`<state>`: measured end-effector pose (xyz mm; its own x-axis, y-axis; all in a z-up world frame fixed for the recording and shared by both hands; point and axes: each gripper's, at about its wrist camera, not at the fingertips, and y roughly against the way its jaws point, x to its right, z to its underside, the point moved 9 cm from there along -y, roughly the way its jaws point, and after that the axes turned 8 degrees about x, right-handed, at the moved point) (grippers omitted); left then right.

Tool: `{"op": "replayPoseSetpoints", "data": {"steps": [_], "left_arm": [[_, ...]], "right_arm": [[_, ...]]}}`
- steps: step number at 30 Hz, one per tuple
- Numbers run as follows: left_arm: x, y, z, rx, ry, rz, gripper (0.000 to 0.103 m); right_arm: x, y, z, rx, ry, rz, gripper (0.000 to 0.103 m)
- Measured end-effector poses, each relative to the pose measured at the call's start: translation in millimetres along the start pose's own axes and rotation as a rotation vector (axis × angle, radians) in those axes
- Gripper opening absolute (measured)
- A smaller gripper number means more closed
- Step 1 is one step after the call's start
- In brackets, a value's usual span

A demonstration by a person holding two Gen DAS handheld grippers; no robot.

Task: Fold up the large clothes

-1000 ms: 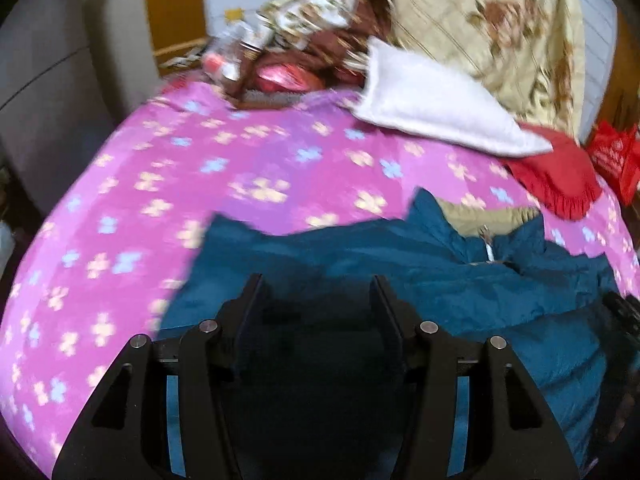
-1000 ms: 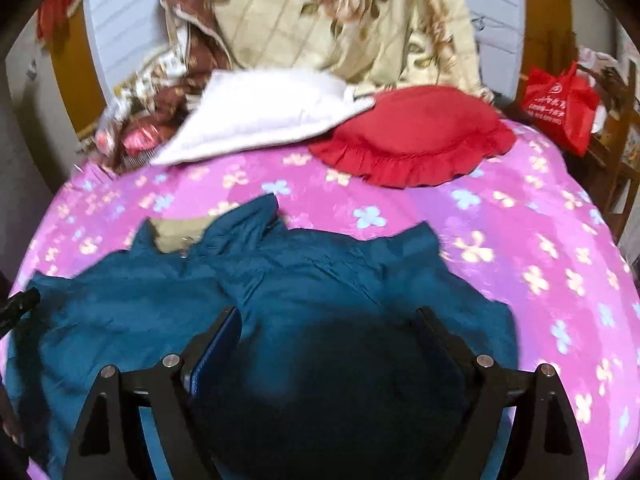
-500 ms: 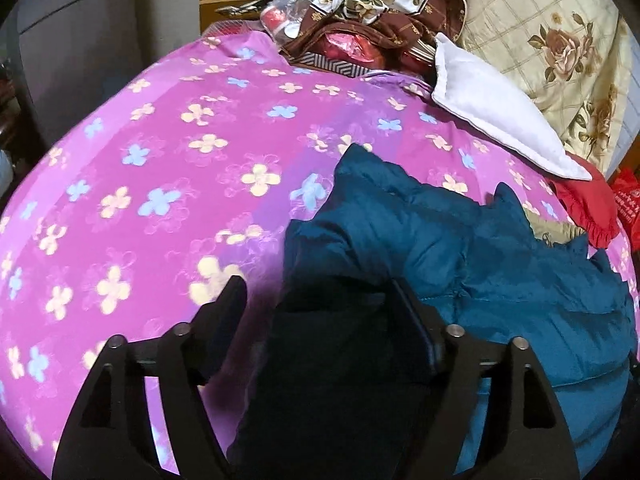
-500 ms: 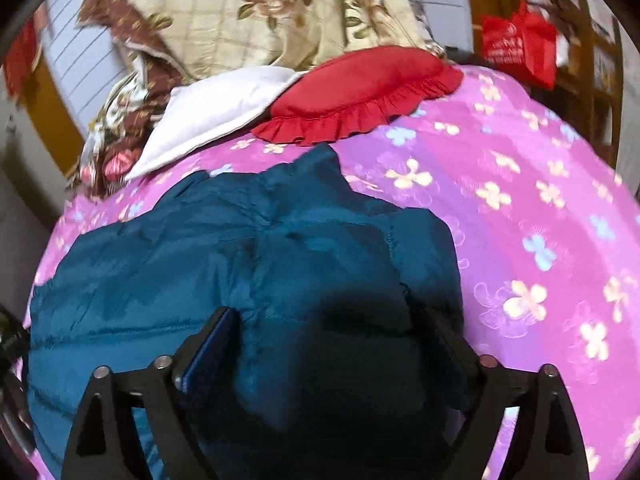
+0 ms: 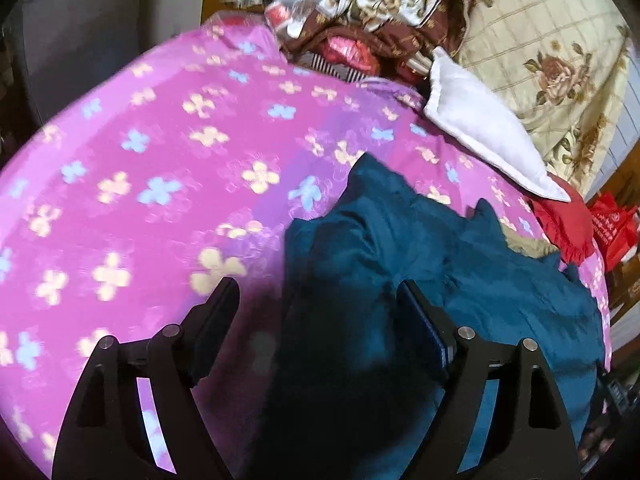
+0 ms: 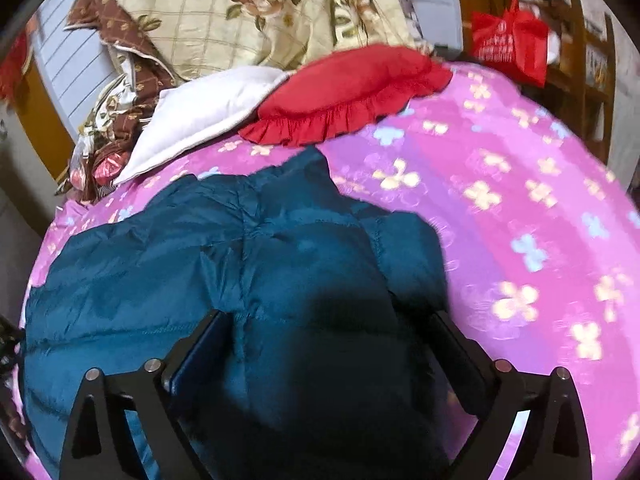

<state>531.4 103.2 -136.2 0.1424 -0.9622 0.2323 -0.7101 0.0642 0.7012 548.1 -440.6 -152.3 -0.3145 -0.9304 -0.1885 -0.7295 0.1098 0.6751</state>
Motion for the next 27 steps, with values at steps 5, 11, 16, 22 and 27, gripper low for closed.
{"op": "replayPoseSetpoints", "data": {"steps": [5,11,16,22,27], "left_arm": [[0,43,11,0.052,-0.077,-0.030,0.082],[-12,53,41,-0.023,-0.032,0.061,0.082],[-12,39,65,-0.138,-0.014,0.170,0.082],[-1,22,78,-0.227,0.019,0.337,0.082],[6,9,84,-0.299,0.081,0.474,0.083]], "right_arm": [[0,42,8,0.018,0.030,-0.025,0.099],[36,61,22,-0.018,-0.040,-0.021,0.099],[55,52,32,-0.092,-0.126,-0.087,0.099],[56,31,40,-0.137,-0.212,-0.189,0.099],[47,10,40,-0.164,-0.275,-0.268,0.099]]}}
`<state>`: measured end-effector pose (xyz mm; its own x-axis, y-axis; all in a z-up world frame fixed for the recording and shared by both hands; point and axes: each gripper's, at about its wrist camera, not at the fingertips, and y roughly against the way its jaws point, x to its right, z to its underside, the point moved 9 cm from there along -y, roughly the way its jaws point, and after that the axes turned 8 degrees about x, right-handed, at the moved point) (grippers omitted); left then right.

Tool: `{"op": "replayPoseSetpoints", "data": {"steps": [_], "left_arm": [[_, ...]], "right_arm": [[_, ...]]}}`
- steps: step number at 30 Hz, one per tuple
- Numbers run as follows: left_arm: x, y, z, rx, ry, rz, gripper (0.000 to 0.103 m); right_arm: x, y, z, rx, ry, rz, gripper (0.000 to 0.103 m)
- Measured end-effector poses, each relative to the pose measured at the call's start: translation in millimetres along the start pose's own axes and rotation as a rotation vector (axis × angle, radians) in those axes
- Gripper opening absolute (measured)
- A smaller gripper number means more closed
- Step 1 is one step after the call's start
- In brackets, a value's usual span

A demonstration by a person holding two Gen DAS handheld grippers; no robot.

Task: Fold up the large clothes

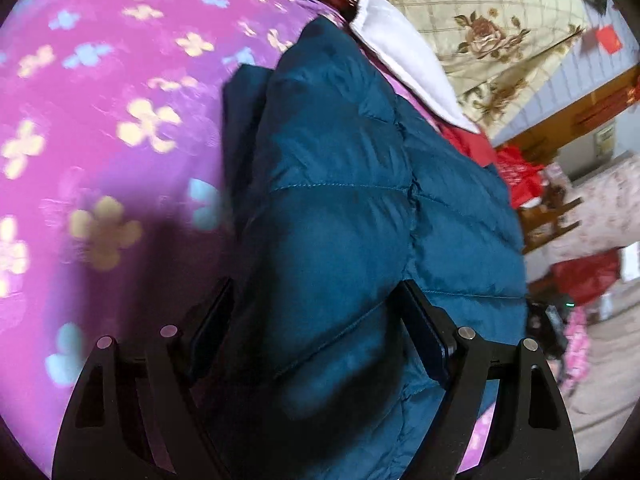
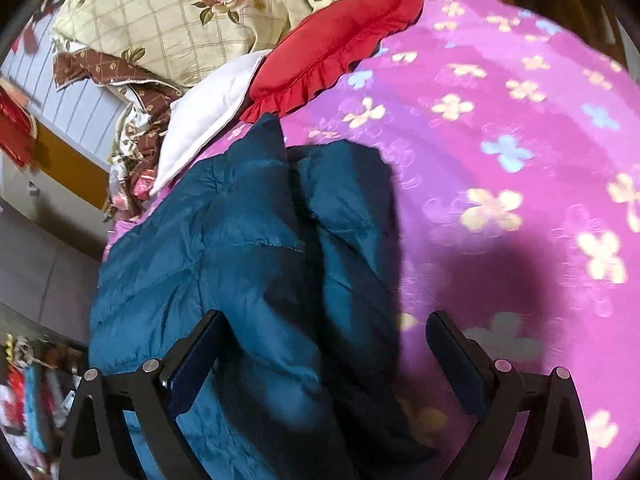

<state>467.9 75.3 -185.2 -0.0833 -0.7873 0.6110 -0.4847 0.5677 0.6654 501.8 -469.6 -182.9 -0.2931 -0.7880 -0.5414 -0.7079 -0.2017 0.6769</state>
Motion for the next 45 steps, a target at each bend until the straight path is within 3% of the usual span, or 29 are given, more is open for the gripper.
{"op": "replayPoseSetpoints", "data": {"steps": [3,7,13,16,18,21,24,30,45], "left_arm": [[9,-3,1,-0.001,-0.079,0.023,0.090],[20,-9,6,-0.023,-0.154,0.026,0.099],[25,-16,6,0.002,-0.128,-0.036,0.102],[28,-12,7,0.004,-0.114,-0.056,0.072],[36,-6,5,0.027,-0.123,-0.078,0.044],[45,4,3,0.051,-0.136,-0.113,0.031],[53,8,5,0.077,-0.161,-0.166,0.027],[68,21,6,0.124,-0.175,-0.212,0.024],[61,43,26,0.114,-0.165,-0.218,0.024]], "right_arm": [[-5,-10,2,-0.020,-0.012,-0.053,0.103],[-23,-21,8,-0.067,0.085,-0.093,0.103],[-41,-34,13,-0.063,0.152,-0.076,0.103],[-42,-33,16,-0.054,0.131,-0.080,0.089],[-44,-29,16,-0.053,0.116,-0.087,0.076],[-49,-21,15,-0.047,0.123,-0.081,0.054],[-55,-12,13,-0.039,0.120,-0.083,0.042],[-64,9,12,-0.012,0.113,-0.092,0.033],[-65,38,31,-0.019,0.129,-0.115,0.030]]}}
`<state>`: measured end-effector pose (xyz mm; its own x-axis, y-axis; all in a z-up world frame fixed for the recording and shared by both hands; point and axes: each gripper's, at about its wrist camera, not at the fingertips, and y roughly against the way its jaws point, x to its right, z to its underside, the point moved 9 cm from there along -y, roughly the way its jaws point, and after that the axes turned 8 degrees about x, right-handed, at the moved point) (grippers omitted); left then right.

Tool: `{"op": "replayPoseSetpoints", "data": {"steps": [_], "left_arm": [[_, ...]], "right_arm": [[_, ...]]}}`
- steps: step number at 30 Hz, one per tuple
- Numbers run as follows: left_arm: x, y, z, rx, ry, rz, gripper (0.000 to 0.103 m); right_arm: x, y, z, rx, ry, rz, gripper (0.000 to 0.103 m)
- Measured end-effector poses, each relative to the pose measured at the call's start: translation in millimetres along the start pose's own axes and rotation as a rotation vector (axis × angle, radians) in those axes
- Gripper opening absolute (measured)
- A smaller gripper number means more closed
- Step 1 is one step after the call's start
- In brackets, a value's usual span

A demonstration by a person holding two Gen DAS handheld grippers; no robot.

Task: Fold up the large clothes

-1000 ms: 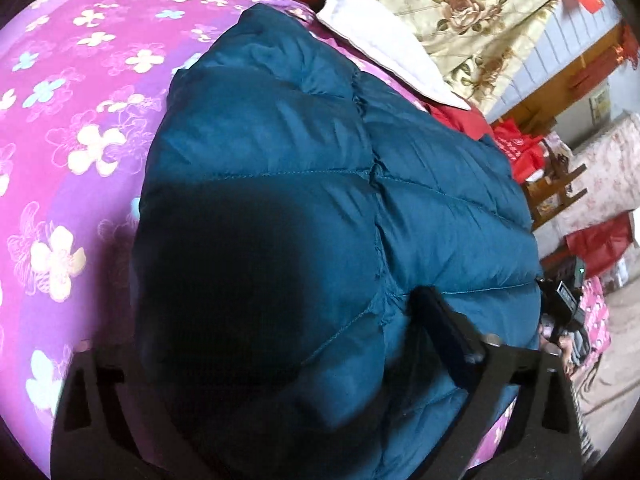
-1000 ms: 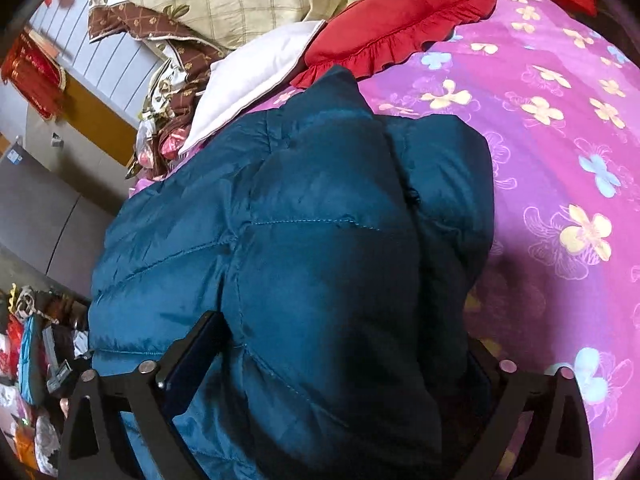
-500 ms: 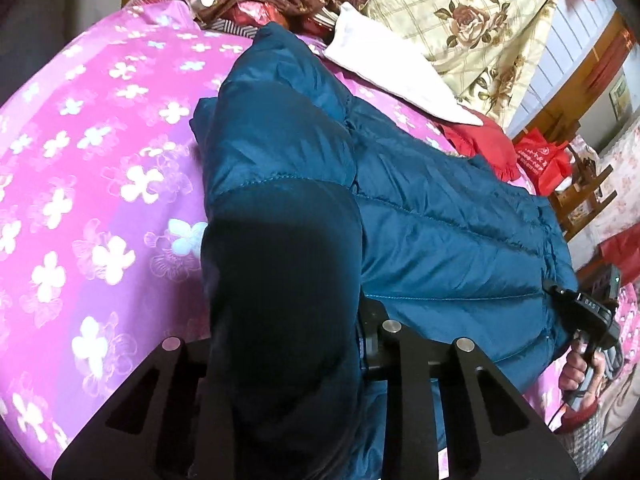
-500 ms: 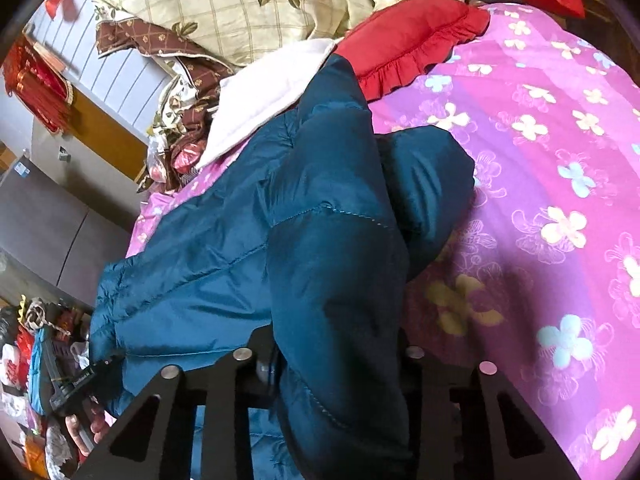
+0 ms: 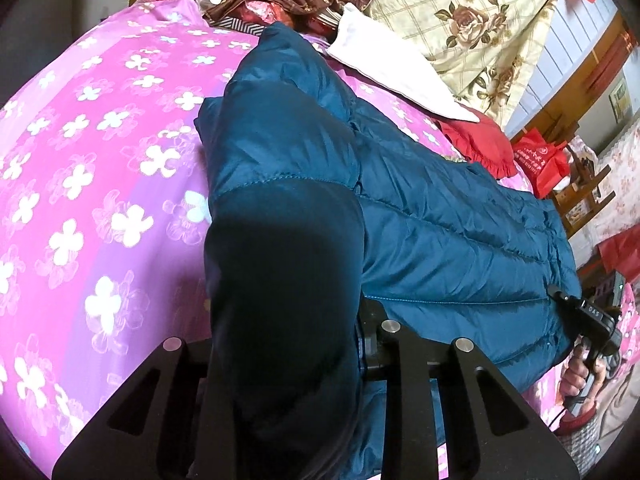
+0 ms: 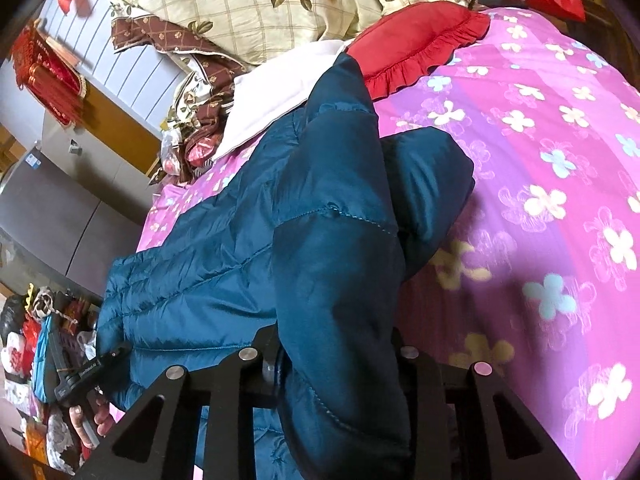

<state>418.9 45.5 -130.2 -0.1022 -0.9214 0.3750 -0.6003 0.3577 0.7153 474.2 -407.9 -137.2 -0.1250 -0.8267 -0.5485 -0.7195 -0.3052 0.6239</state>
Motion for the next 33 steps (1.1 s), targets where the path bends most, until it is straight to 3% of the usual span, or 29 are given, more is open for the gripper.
{"op": "replayPoseSetpoints", "data": {"steps": [28,33], "left_arm": [[2,26,35,-0.014,-0.030,-0.059,0.026],[-1,30,39,-0.004,-0.051,-0.135,0.034]], "right_arm": [[14,26,36,-0.011,-0.049,-0.031,0.030],[17,25,36,0.004,-0.011,0.048,0.041]]}}
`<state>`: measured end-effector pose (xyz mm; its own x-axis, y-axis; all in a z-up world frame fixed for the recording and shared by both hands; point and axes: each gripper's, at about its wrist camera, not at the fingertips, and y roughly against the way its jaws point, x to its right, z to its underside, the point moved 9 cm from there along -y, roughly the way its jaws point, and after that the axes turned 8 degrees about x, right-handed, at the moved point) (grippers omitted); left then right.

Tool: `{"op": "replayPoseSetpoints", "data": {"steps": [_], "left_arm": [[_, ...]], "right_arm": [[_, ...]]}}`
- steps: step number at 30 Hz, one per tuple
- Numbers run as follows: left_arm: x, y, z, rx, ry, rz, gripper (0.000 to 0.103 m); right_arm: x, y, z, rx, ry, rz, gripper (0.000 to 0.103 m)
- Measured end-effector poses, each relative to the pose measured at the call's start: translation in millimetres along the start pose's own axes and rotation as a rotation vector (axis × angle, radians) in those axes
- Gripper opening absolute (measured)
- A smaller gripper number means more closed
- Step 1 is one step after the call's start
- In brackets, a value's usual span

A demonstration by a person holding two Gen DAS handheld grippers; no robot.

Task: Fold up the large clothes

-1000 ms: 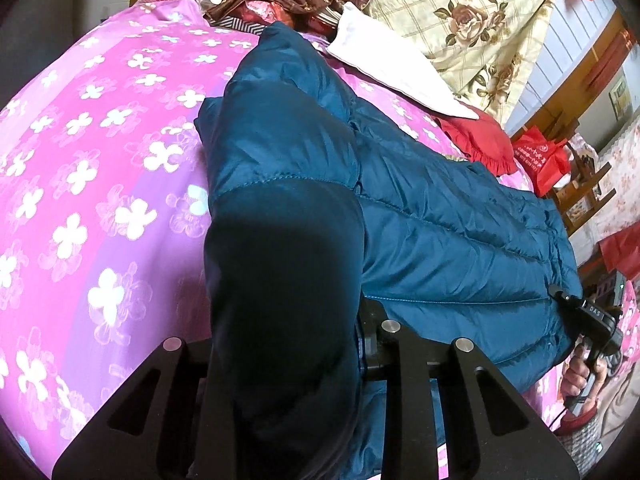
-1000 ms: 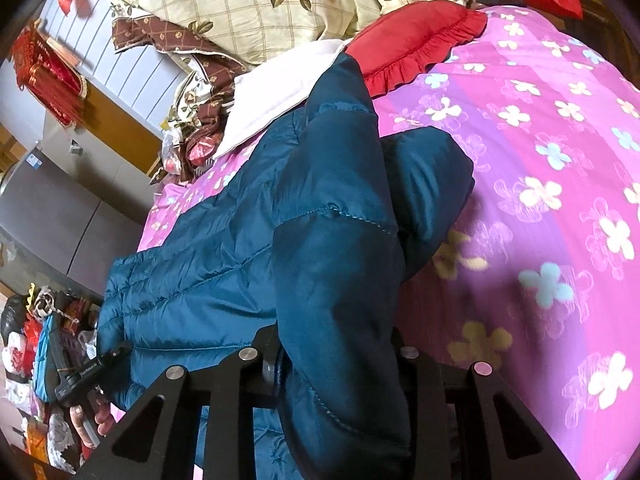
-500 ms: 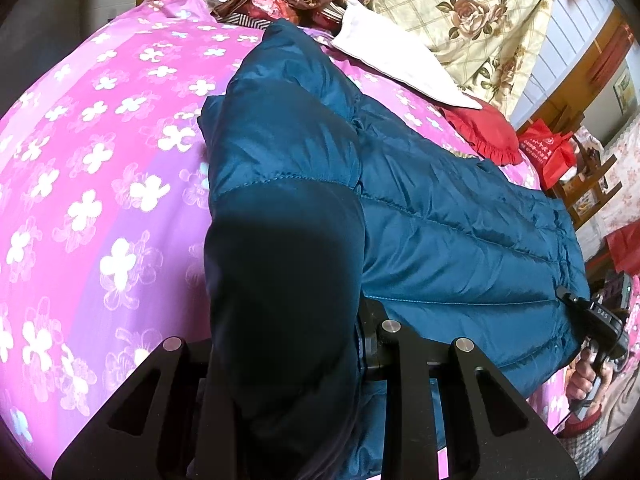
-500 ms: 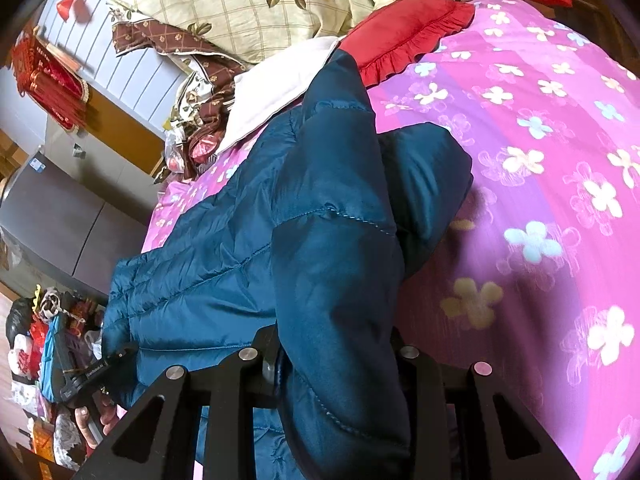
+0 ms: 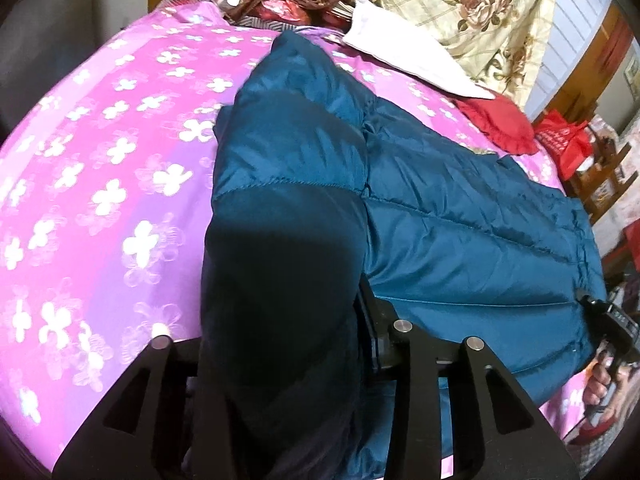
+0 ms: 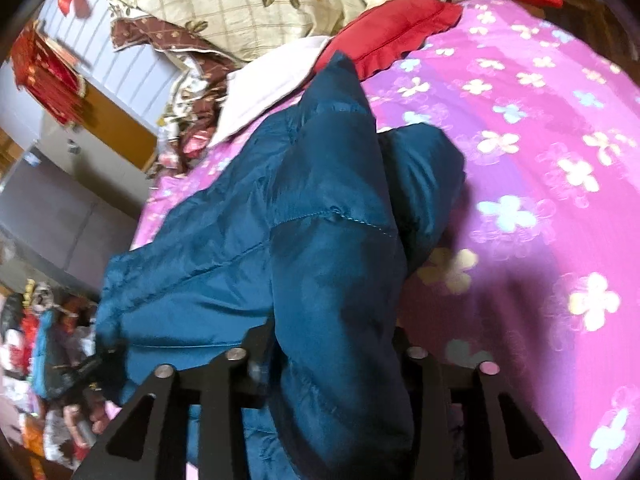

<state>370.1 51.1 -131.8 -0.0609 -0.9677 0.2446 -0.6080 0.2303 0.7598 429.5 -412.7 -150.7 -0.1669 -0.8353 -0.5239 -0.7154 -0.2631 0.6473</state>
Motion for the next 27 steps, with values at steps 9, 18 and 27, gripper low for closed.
{"op": "replayPoseSetpoints", "data": {"steps": [9,18,27], "left_arm": [[-8,30,14,0.020,-0.016,-0.053,0.039],[-8,1,3,0.017,-0.072,-0.131,0.042],[-17,-5,-36,0.077,0.048,-0.090,0.050]], "right_arm": [[25,36,-1,0.092,-0.062,0.092,0.063],[4,82,26,0.160,0.076,0.183,0.063],[-18,91,49,0.173,0.146,0.209,0.063]]}}
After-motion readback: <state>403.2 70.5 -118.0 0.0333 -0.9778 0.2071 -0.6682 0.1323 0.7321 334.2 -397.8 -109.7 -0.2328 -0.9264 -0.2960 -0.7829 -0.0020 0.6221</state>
